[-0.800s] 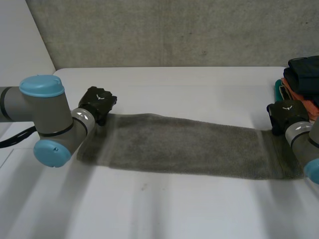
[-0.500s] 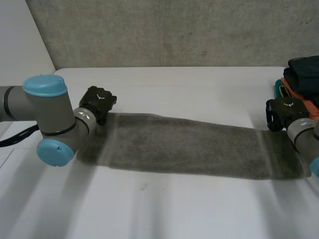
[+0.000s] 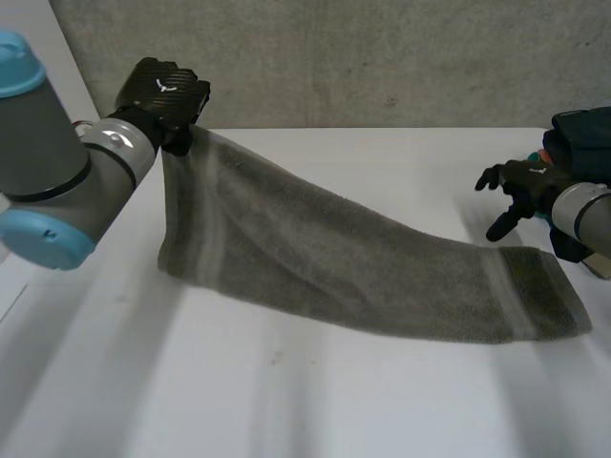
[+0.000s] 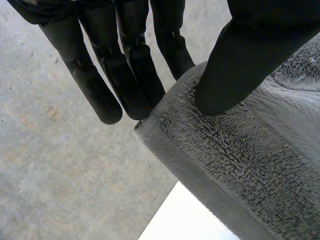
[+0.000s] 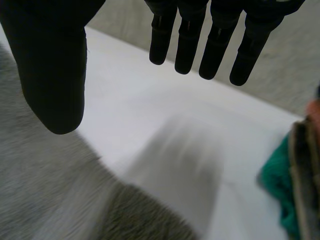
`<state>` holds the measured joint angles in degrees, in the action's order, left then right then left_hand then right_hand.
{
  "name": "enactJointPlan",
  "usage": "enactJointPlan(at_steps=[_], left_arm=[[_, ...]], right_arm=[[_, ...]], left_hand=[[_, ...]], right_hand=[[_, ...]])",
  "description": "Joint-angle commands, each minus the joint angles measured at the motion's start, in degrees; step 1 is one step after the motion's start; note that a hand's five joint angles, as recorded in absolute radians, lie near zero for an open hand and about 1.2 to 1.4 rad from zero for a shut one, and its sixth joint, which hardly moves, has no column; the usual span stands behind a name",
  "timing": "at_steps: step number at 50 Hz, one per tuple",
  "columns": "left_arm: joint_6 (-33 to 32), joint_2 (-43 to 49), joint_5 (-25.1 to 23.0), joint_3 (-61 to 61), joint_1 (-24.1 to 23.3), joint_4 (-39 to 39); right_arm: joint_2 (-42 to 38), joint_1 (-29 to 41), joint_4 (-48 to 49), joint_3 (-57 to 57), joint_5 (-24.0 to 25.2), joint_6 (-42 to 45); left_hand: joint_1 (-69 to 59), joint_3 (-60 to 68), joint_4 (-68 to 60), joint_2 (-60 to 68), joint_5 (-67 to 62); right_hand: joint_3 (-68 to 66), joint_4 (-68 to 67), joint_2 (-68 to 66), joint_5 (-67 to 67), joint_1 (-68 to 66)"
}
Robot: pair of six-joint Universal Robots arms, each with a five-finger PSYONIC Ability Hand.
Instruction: Fold the laundry.
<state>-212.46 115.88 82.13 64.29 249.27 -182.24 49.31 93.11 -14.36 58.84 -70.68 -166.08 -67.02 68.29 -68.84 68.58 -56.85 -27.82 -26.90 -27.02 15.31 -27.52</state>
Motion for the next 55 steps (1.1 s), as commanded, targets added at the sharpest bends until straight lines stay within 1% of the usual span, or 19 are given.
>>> enactJointPlan(at_steps=[1,7,12,21,24,25,26,27,32,37,38,40,41,42,44,45,47,50,55], left_arm=[[0.0,-7.4,-3.6,9.7,-0.4,-1.6],[0.4,-11.2,-3.9,14.6,-0.5,-3.8],[0.4,-13.5,-3.7,16.0,-0.5,-4.8],[0.0,-14.1,-3.6,16.2,-0.1,-4.7],[0.0,-14.1,-3.6,16.3,0.1,-4.8],[0.0,-14.0,-3.6,16.3,0.1,-4.9],[0.1,-13.9,-3.6,16.2,0.1,-4.9],[0.1,-13.8,-3.6,16.2,0.2,-4.9],[0.2,-13.0,-3.6,15.7,1.0,-5.1],[0.5,-10.8,-3.6,12.7,2.5,-7.9],[0.5,-10.3,-3.6,9.9,3.1,-9.8],[0.7,-9.8,-3.5,6.1,3.4,-12.2],[1.0,-9.4,-3.4,4.1,3.7,-13.4],[1.7,-8.8,-2.8,-0.2,4.2,-15.5],[2.8,-8.1,-1.6,-4.3,4.7,-17.2],[4.1,-7.3,-0.2,-8.6,5.2,-18.4],[5.5,-6.3,1.4,-12.2,5.5,-18.7],[8.1,-4.8,3.9,-17.6,6.3,-18.2],[12.2,-4.3,4.7,-17.3,7.4,-15.2]], right_arm=[[-4.4,-0.1,-9.1,-6.0,2.8,4.1],[-7.6,0.8,-12.6,-7.3,2.4,7.8],[-8.8,1.5,-12.4,-7.2,0.9,9.1],[-9.5,2.3,-7.5,-6.5,-2.6,9.5],[-9.2,2.5,-6.1,-6.1,-3.6,9.4],[-9.1,2.6,-5.7,-6.0,-3.7,9.3],[-9.0,2.8,-4.9,-5.9,-3.8,9.2],[-8.9,2.9,-4.4,-5.8,-3.8,9.2],[-7.9,4.0,-0.9,-6.2,-4.2,8.7],[-3.6,5.9,7.4,-8.4,-5.4,5.5],[-1.6,6.6,11.6,-10.0,-6.3,4.0],[0.3,7.3,16.4,-11.8,-7.6,2.4],[1.4,7.6,18.8,-12.7,-8.6,1.6],[3.6,8.2,23.8,-14.1,-10.9,-0.2],[5.9,8.6,28.9,-14.8,-13.4,-1.6],[8.0,8.9,33.1,-14.6,-15.4,-2.9],[9.9,9.2,37.5,-13.9,-17.0,-3.9],[12.6,9.5,39.3,-10.5,-16.6,-3.8],[14.9,9.1,38.1,-2.6,-12.6,-2.8]], left_hand=[[-13.0,11.7,-11.2,11.4,-13.1],[-13.0,11.7,-11.2,11.4,-13.1],[-13.0,11.7,-11.2,11.4,-13.1],[-13.0,11.7,-11.2,11.4,-13.1],[-13.0,11.7,-11.2,11.4,-13.1],[-13.0,11.7,-11.2,11.4,-13.1],[-13.0,11.7,-11.2,11.4,-13.1],[-13.0,11.7,-11.2,11.4,-13.1],[-13.0,11.7,-11.2,11.4,-13.1],[-13.0,11.7,-11.2,11.4,-13.1],[-13.0,11.7,-11.2,11.4,-13.1],[-13.0,11.7,-11.2,11.4,-13.1],[-13.0,11.7,-11.2,11.4,-13.1],[-13.0,11.7,-11.2,11.4,-13.1],[-13.0,11.7,-11.2,11.4,-13.1],[-13.0,11.7,-11.2,11.4,-13.1],[-13.0,11.7,-11.2,11.4,-13.1],[-13.0,11.7,-11.2,11.4,-13.1],[-13.0,11.7,-11.2,11.4,-13.1]], right_hand=[[-0.5,-1.4,-1.3,3.0,-0.8],[-4.5,-5.5,-5.3,7.0,-4.8],[-9.1,-10.0,-9.9,11.6,-9.4],[-13.8,-14.7,-14.6,16.3,-14.1],[-21.2,-22.1,-22.0,23.7,-21.5],[-26.4,-27.3,-27.2,28.9,-26.7],[-42.7,-43.7,-43.5,45.2,-43.0],[-51.6,-52.5,-52.4,54.1,-51.9],[-52.2,-53.1,-53.0,54.7,-52.5],[-52.2,-53.1,-53.0,54.7,-52.5],[-52.2,-53.1,-53.0,54.7,-52.5],[-52.2,-53.1,-53.0,54.7,-52.5],[-52.2,-53.1,-53.0,54.7,-52.5],[-52.2,-53.1,-53.0,54.7,-52.5],[-52.2,-53.1,-53.0,54.7,-52.5],[-52.2,-53.1,-53.0,54.7,-52.5],[-52.2,-53.1,-53.0,54.7,-52.5],[-52.2,-53.1,-53.0,54.7,-52.5],[-52.2,-53.1,-53.0,54.7,-52.5]])
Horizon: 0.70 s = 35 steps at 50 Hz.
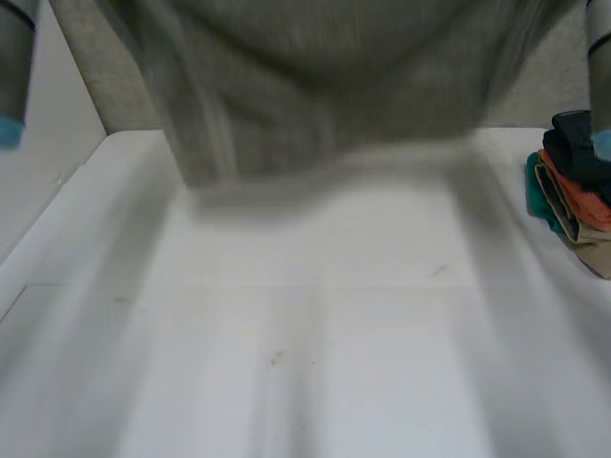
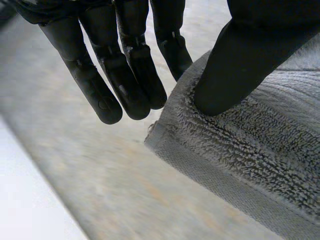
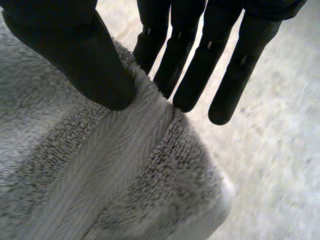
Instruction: Fold the laundry.
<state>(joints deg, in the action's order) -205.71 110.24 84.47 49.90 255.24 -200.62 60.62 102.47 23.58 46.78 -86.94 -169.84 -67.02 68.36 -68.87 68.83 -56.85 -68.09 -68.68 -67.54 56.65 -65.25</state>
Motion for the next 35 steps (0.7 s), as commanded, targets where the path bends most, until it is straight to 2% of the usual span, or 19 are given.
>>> enactJointPlan(at_steps=[1,4,9,15,18,21,22,23,28,29,31,35], left_arm=[[6.6,1.3,2.0,-0.5,1.5,4.2],[7.8,0.9,0.9,4.1,1.7,5.2],[8.6,-0.5,-3.6,18.2,2.4,5.6],[7.7,1.7,-6.2,30.7,3.7,3.8],[6.4,3.0,-6.2,33.2,4.6,3.7],[4.7,3.3,-6.6,34.5,5.3,3.9],[4.2,3.0,-6.7,34.9,5.4,4.3],[4.1,2.9,-6.8,35.0,5.4,4.4],[3.8,1.3,-7.4,35.4,5.3,5.1],[3.8,0.7,-7.6,35.7,5.2,5.2],[3.9,0.1,-7.8,35.9,5.0,5.4],[3.9,-0.9,-8.1,36.4,4.7,5.5]], right_arm=[[3.8,-0.3,-0.2,11.1,4.5,1.4],[4.3,-1.0,-1.9,18.0,8.1,3.4],[3.9,-1.3,-4.5,31.2,12.8,7.6],[-0.6,-1.7,-4.8,42.1,14.3,14.6],[-2.9,-2.0,-5.5,43.9,14.3,18.6],[-3.1,-2.0,-8.4,43.8,13.9,21.1],[-2.6,-1.8,-10.5,43.0,13.6,21.5],[-2.3,-1.7,-11.6,42.3,13.6,21.3],[1.9,-1.7,-19.2,36.6,13.3,19.8],[2.7,-1.7,-23.3,33.7,13.5,19.3],[2.8,-1.7,-28.2,29.8,13.7,18.8],[-3.0,-1.9,-42.2,17.2,14.2,17.6]], left_hand=[[-13.0,11.6,-11.1,11.2,-13.1],[-13.0,11.6,-11.1,11.2,-13.1],[-13.0,11.6,-11.1,11.2,-13.1],[-13.0,11.6,-11.1,11.2,-13.1],[-13.0,11.6,-11.1,11.2,-13.1],[-13.0,11.6,-11.1,11.2,-13.1],[-13.0,11.6,-11.1,11.2,-13.1],[-13.0,11.6,-11.1,11.2,-13.1],[-13.0,11.6,-11.1,11.2,-13.1],[-13.0,11.6,-11.1,11.2,-13.1],[-13.0,11.6,-11.1,11.2,-13.1],[-13.0,11.6,-11.1,11.2,-13.1]], right_hand=[[-11.9,-11.3,-12.5,13.4,-14.7],[-11.9,-11.3,-12.5,13.4,-14.7],[-11.9,-11.3,-12.5,13.4,-14.7],[-11.9,-11.3,-12.5,13.4,-14.7],[-11.9,-11.3,-12.5,13.4,-14.7],[-11.9,-11.3,-12.5,13.4,-14.7],[2.4,3.0,1.9,-1.0,-0.4],[8.2,8.8,7.7,-6.8,5.4],[28.3,28.9,27.7,-26.8,25.4],[33.1,33.7,32.6,-31.7,30.3],[36.2,36.8,35.7,-34.8,33.4],[36.7,37.3,36.2,-35.3,33.9]])
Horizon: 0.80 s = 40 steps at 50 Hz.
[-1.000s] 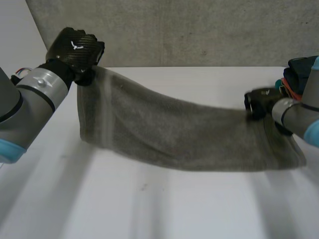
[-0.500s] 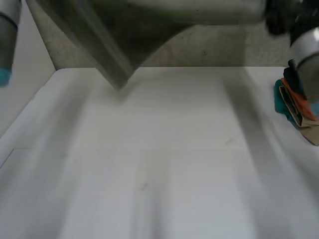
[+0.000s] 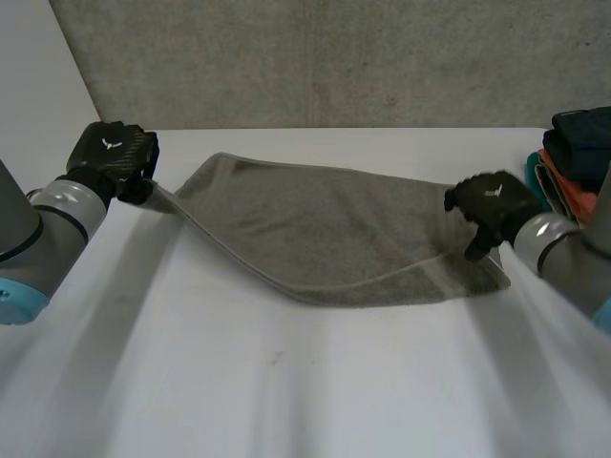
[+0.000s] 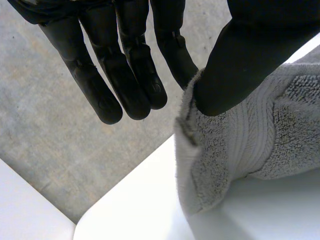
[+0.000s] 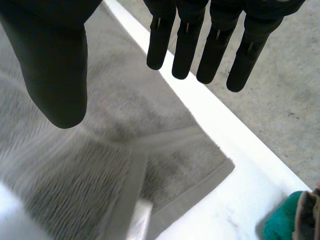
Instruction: Fold the laundry.
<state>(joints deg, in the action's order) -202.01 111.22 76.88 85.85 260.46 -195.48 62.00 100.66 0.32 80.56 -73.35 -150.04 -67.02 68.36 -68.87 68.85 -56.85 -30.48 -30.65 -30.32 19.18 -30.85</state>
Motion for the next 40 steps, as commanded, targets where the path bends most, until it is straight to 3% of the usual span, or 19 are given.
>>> enactJointPlan(at_steps=[1,6,12,25,32,34,35,37,40], left_arm=[[0.2,-2.1,-0.5,0.5,-0.6,0.5],[0.2,-2.3,-0.3,0.3,-0.8,0.4],[0.2,-2.3,-0.2,-0.2,-0.8,0.4],[0.0,-2.4,-0.2,-0.2,-0.6,0.5],[-0.2,-2.3,-0.2,-0.2,-0.7,0.9],[-0.3,-2.3,-0.2,-0.1,-0.7,1.2],[-0.5,-2.3,-0.1,0.0,-0.6,1.7],[-0.8,-2.4,-0.1,0.1,-0.6,2.1],[-2.3,-2.9,0.1,0.4,-0.6,3.3]], right_arm=[[-5.6,0.0,-20.5,-18.7,0.5,-2.0],[-14.3,0.3,-30.5,-30.6,-0.4,2.0],[-21.6,1.4,-33.8,-36.9,-3.9,3.9],[-25.1,3.0,-32.9,-37.4,-10.1,6.3],[-25.1,3.1,-31.3,-36.4,-10.8,6.9],[-25.0,3.2,-31.3,-36.3,-10.9,6.8],[-24.7,3.1,-31.4,-36.3,-10.8,6.4],[-24.4,3.0,-31.4,-36.3,-10.8,6.2],[-22.3,2.5,-31.6,-35.5,-10.9,5.1]], left_hand=[[-13.0,11.6,-11.1,11.2,-13.1],[-13.0,11.6,-11.1,11.2,-13.1],[-13.0,11.6,-11.1,11.2,-13.1],[-13.0,11.6,-11.1,11.2,-13.1],[-13.0,11.6,-11.1,11.2,-13.1],[-13.0,11.6,-11.1,11.2,-13.1],[-13.0,11.6,-11.1,11.2,-13.1],[-13.0,11.6,-11.1,11.2,-13.1],[-13.0,11.6,-11.1,11.2,-13.1]], right_hand=[[-0.9,-0.7,-1.0,2.2,-0.5],[-2.6,-2.4,-2.7,3.9,-2.2],[-2.1,-1.9,-2.2,3.4,-1.7],[-0.5,-0.4,-0.7,1.8,-0.2],[-2.6,-2.4,-2.7,3.9,-2.2],[-11.6,-11.4,-11.8,12.9,-11.2],[-30.3,-30.1,-30.5,31.6,-29.9],[-49.4,-49.3,-49.6,50.7,-49.1],[-49.5,-49.4,-49.7,50.8,-49.2]])
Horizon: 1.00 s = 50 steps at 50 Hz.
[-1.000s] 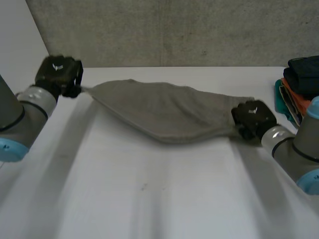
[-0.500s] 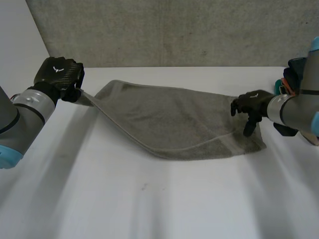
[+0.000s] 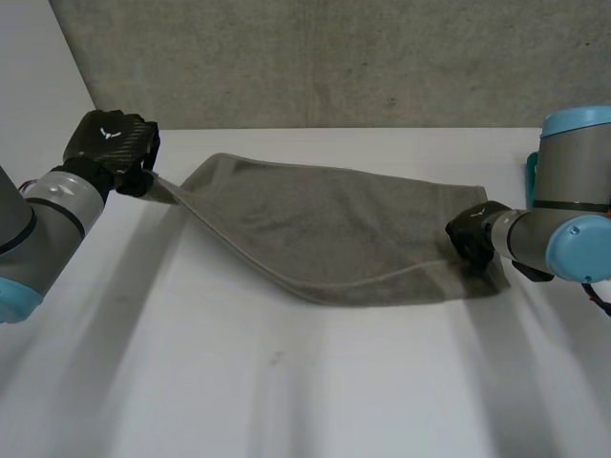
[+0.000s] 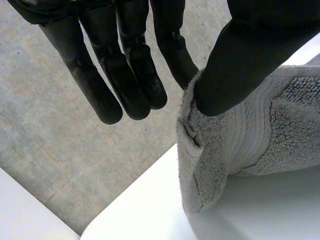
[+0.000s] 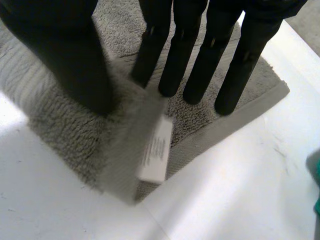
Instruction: Fold the laundry.
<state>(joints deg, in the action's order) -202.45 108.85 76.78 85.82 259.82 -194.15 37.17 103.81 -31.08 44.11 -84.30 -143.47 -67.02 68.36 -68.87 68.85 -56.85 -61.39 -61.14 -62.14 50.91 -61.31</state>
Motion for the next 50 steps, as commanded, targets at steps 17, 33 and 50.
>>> enactJointPlan(at_steps=[17,33,50], left_arm=[[-33.3,-10.9,-4.3,14.7,5.2,39.1],[-31.7,0.3,-4.1,1.7,1.5,34.6],[-2.4,9.4,3.2,-48.6,-0.5,-1.6]], right_arm=[[36.6,-11.8,-4.8,48.3,7.6,29.7],[32.6,-11.7,18.7,44.1,11.0,16.9],[28.4,-2.7,67.9,13.4,-3.0,-15.3]], left_hand=[[-13.0,11.6,-11.1,11.2,-13.1],[-13.0,11.6,-11.1,11.2,-13.1],[-13.0,11.6,-11.1,11.2,-13.1]], right_hand=[[-18.6,-18.9,-17.9,19.1,-18.7],[-18.6,-18.9,-17.9,19.1,-18.7],[-18.6,-18.9,-17.9,19.1,-18.7]])
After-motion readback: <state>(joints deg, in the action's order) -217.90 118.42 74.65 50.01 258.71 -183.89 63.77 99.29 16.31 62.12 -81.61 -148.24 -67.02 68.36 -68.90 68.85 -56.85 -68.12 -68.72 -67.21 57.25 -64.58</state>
